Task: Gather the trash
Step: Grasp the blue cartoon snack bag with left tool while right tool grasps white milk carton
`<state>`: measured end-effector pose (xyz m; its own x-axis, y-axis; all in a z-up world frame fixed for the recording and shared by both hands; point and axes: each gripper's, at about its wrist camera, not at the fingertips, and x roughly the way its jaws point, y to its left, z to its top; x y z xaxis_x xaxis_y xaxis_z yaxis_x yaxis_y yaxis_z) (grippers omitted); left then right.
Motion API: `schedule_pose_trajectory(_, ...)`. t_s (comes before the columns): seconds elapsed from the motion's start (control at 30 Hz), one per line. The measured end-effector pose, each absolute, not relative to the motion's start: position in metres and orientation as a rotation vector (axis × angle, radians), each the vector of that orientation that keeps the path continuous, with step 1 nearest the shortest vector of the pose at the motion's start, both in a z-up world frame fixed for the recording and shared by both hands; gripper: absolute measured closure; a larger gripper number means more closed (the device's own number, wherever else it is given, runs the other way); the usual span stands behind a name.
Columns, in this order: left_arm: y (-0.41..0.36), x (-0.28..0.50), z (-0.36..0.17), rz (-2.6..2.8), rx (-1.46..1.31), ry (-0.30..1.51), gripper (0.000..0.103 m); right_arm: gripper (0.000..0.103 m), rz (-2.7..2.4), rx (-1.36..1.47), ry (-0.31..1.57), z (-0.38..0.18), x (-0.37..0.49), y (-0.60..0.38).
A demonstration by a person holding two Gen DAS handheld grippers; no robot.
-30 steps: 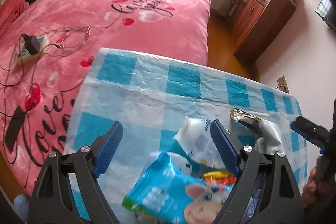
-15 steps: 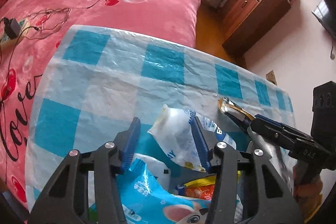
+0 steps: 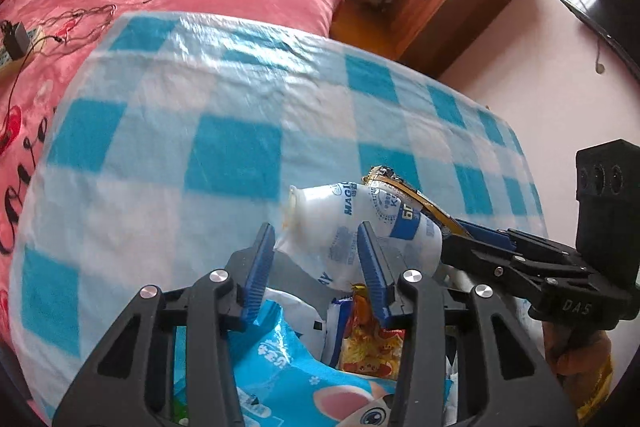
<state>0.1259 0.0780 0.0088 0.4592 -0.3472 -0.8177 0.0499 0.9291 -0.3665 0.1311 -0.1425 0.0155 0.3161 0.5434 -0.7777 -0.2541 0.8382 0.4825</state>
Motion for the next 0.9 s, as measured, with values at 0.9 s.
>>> schedule_pose_trajectory(0.9,0.119,-0.041,0.064,-0.192,-0.363,0.956,0.037,0.023,0.316,0.600,0.856,0.043,-0.102,-0.218)
